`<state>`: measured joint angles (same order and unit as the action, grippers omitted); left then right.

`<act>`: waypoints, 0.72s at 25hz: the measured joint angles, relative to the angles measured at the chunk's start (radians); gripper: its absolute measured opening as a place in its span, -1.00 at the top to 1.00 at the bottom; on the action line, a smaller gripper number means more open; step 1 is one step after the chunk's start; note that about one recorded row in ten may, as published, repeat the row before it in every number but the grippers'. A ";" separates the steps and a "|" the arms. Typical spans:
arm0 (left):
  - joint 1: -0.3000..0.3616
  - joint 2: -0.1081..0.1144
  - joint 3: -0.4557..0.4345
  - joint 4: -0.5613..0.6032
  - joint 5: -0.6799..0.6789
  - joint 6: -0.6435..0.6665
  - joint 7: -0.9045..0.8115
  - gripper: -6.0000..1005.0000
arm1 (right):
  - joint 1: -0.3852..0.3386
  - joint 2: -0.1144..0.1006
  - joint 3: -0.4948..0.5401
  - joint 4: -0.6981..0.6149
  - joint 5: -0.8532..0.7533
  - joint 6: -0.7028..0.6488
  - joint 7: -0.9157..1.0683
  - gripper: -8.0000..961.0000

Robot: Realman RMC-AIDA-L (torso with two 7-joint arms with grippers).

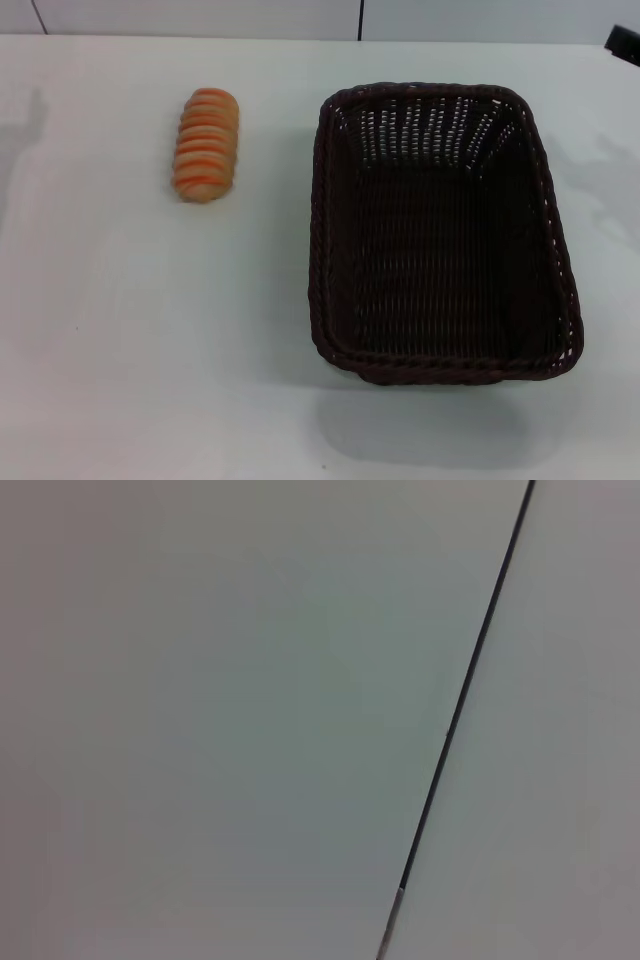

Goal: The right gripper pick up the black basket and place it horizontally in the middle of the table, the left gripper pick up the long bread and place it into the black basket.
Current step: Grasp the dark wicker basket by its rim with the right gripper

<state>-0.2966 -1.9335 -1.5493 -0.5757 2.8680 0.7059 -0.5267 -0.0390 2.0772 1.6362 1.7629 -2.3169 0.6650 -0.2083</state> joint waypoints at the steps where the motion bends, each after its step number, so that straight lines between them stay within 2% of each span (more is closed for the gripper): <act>1: 0.000 0.000 -0.003 0.000 0.000 0.000 0.001 -0.38 | 0.000 0.000 0.000 0.000 0.000 0.000 0.000 -0.58; 6: -0.001 0.002 -0.011 -0.005 0.005 0.000 0.006 -0.38 | 0.046 -0.002 0.085 0.033 0.000 0.196 0.066 -0.58; 12: -0.006 0.003 -0.015 -0.006 0.013 0.005 0.011 -0.38 | 0.156 -0.003 0.164 0.045 0.000 0.468 0.131 -0.58; 18: -0.018 0.004 -0.051 0.006 0.013 0.007 0.016 -0.38 | 0.226 -0.003 0.219 0.043 -0.002 0.631 0.212 -0.58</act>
<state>-0.3151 -1.9295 -1.6005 -0.5702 2.8811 0.7126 -0.5107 0.1873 2.0741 1.8557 1.8060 -2.3192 1.2959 0.0042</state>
